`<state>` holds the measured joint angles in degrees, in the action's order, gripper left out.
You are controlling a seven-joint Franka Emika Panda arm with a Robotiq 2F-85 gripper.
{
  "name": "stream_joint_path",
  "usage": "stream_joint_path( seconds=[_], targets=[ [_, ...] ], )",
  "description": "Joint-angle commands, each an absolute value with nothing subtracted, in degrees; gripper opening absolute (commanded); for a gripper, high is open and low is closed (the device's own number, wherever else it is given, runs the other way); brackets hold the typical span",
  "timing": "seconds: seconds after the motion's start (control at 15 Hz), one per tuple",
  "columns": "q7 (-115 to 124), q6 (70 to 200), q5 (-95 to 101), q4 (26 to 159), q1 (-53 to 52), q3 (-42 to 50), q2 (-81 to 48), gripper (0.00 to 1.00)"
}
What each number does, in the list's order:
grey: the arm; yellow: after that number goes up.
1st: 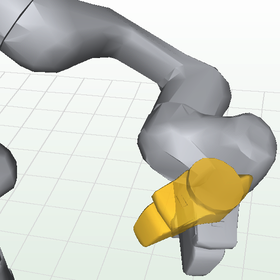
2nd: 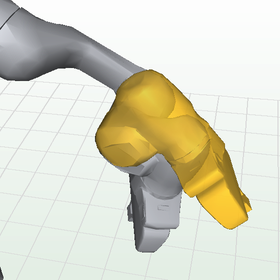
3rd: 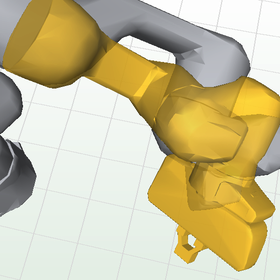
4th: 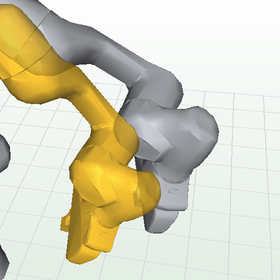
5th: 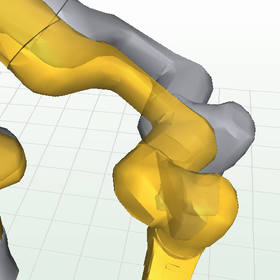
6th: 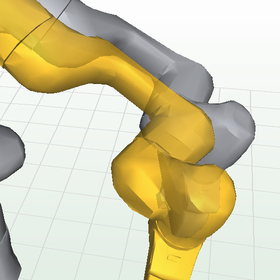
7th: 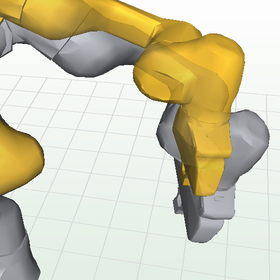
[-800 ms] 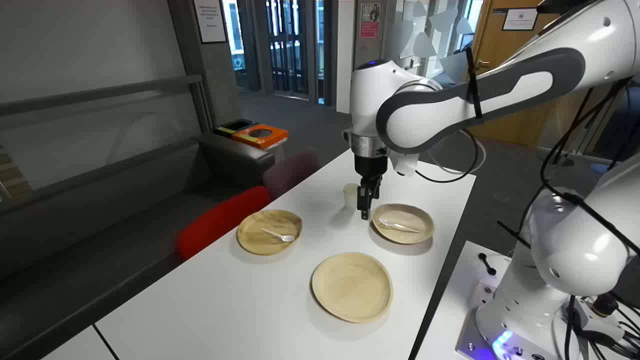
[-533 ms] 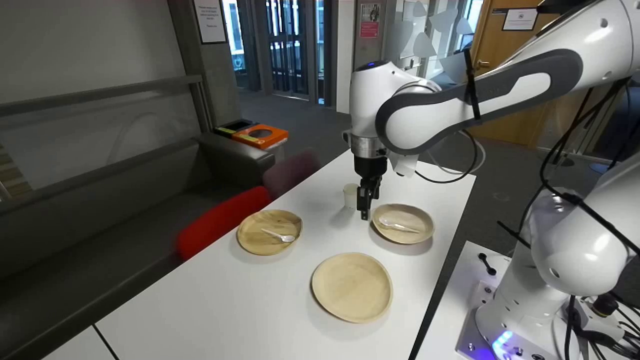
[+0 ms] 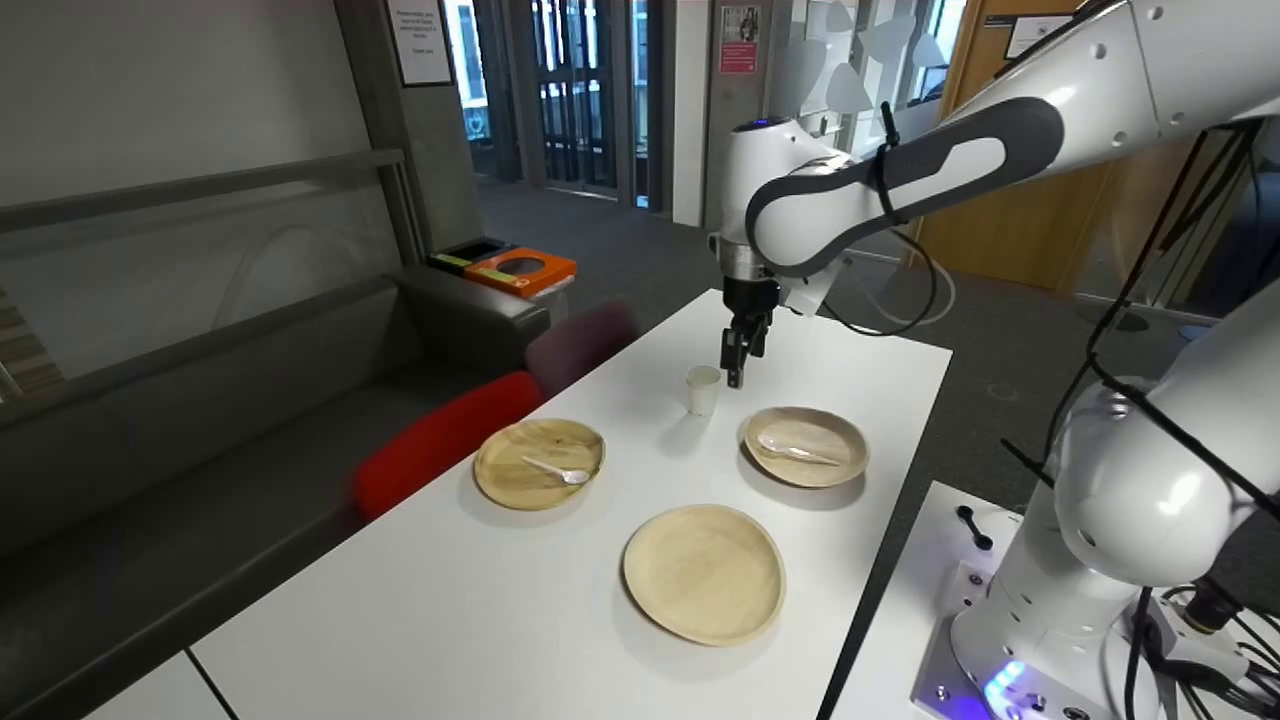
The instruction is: Take the spoon off of the wooden plate
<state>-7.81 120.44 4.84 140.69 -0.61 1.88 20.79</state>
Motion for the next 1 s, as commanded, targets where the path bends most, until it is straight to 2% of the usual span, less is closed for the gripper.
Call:
stream_joint_path(
  seconds=[0.0,0.07,0.13,0.6,0.93],
  targets=[
    [-14.6,120.8,4.1,134.3,1.9,6.7,11.7,1.0],
    [-14.8,119.1,4.1,132.0,2.7,7.6,9.0,1.0],
    [-12.6,120.5,4.6,137.1,2.1,6.0,14.6,1.0],
    [-12.8,120.5,4.7,136.4,2.4,5.6,13.1,1.0],
    [-4.8,121.8,5.8,134.9,2.3,3.3,6.6,1.0]
  ],
)
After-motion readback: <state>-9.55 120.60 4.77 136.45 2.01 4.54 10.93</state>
